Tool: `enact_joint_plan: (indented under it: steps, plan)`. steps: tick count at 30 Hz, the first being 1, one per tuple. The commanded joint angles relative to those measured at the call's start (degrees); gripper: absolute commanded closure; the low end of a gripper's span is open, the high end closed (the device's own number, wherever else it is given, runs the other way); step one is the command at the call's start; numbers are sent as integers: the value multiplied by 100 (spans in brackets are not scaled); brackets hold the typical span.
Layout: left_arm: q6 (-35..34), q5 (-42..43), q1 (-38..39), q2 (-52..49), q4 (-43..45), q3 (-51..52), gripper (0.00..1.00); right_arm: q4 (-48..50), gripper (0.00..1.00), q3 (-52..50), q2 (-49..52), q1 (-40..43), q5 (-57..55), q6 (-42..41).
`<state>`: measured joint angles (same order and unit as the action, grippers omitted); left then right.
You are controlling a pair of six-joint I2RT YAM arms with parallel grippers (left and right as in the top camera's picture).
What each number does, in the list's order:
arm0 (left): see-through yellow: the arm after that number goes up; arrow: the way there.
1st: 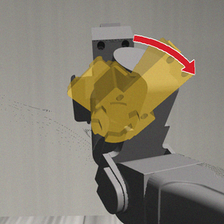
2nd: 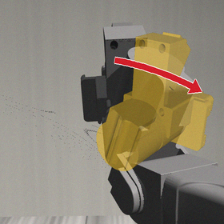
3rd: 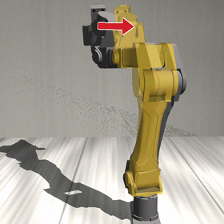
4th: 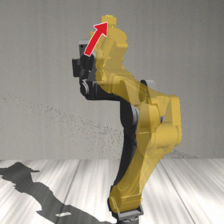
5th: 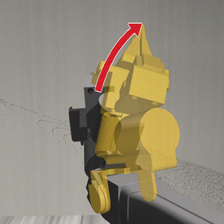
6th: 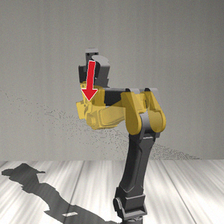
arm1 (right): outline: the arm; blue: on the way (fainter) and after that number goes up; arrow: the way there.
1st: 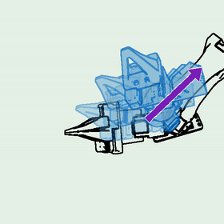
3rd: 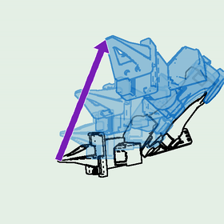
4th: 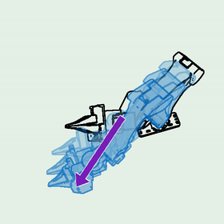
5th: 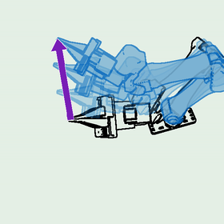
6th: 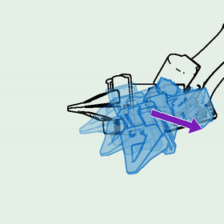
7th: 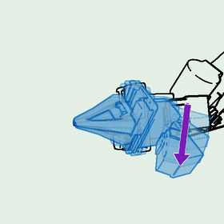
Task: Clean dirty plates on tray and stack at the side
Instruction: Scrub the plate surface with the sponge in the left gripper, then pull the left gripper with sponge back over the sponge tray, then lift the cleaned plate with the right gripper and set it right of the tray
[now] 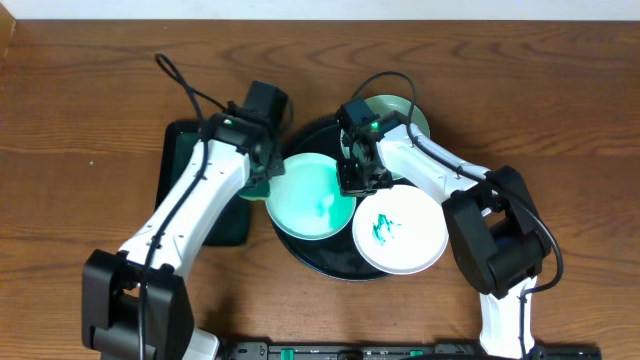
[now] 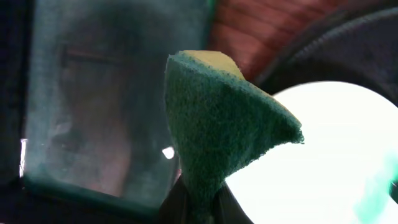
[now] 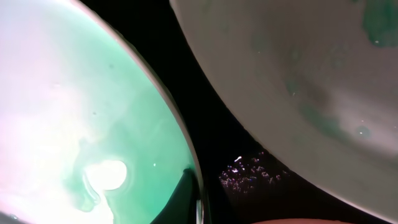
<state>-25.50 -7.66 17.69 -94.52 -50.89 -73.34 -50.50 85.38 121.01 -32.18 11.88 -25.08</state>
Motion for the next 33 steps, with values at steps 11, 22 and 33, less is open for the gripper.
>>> enact_joint_plan:
  steps: [11,22,33]
  plan:
    - [293,640,-1958,17,-284,-76,93,-247,99,459,-254,-173,-647,708]
    - [293,946,-2142,-299,-262,11,93,-267,99,555,-715,-507,-1867,1038]
    - [321,1158,-2138,-815,-260,11,93,-319,99,555,-1377,-741,-3130,1255]
